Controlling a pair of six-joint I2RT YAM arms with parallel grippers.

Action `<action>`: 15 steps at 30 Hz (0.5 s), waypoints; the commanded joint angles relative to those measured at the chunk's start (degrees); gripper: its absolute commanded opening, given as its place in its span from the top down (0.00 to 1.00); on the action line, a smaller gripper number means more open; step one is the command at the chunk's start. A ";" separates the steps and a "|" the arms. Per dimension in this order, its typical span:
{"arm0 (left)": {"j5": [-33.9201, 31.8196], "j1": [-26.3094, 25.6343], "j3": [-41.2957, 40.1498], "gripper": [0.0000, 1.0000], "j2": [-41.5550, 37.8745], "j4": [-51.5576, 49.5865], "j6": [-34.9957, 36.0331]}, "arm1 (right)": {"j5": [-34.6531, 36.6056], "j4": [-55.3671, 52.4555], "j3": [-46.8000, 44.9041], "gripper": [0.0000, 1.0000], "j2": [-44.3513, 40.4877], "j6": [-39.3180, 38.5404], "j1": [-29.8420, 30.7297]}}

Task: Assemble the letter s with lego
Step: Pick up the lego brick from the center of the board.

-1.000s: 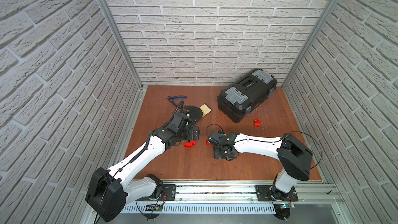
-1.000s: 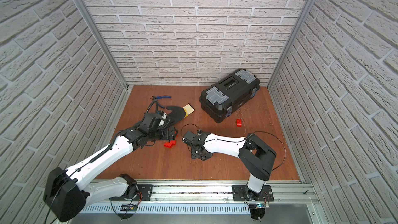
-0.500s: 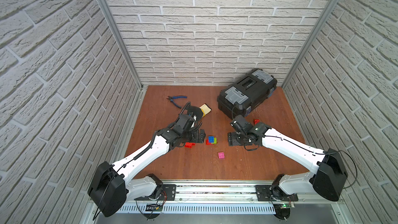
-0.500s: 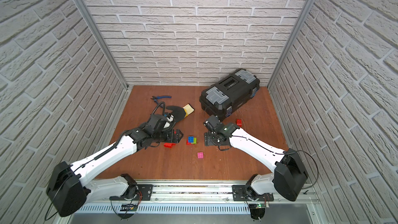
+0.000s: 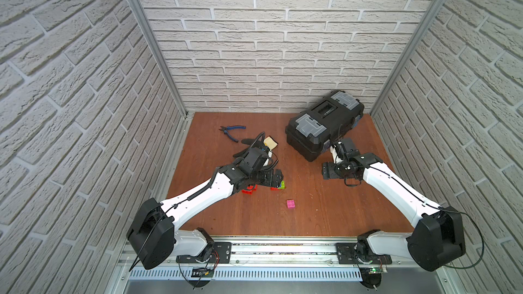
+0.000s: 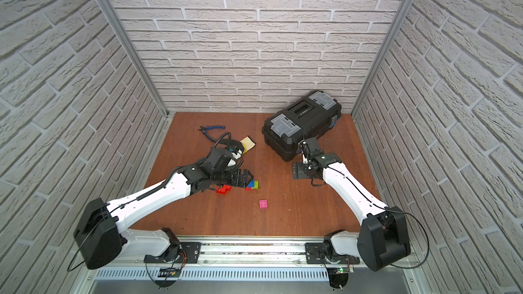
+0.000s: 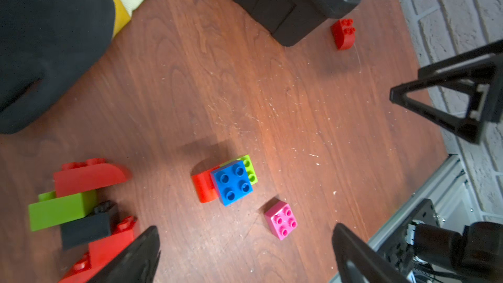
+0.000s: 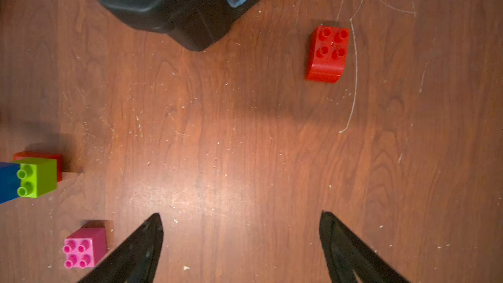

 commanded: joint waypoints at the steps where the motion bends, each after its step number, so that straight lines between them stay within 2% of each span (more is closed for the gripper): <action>1: 2.46 -0.55 0.82 0.02 0.56 3.18 -0.56 | -3.41 3.05 0.77 0.10 1.71 -7.05 -3.92; 8: 3.64 -1.85 -0.27 0.02 0.78 4.40 -1.46 | -6.94 9.47 2.41 0.13 6.88 -10.69 -11.22; 15: 4.00 -2.18 -1.98 0.02 -0.30 6.73 -3.08 | -9.94 17.60 3.09 0.20 13.36 -10.00 -15.82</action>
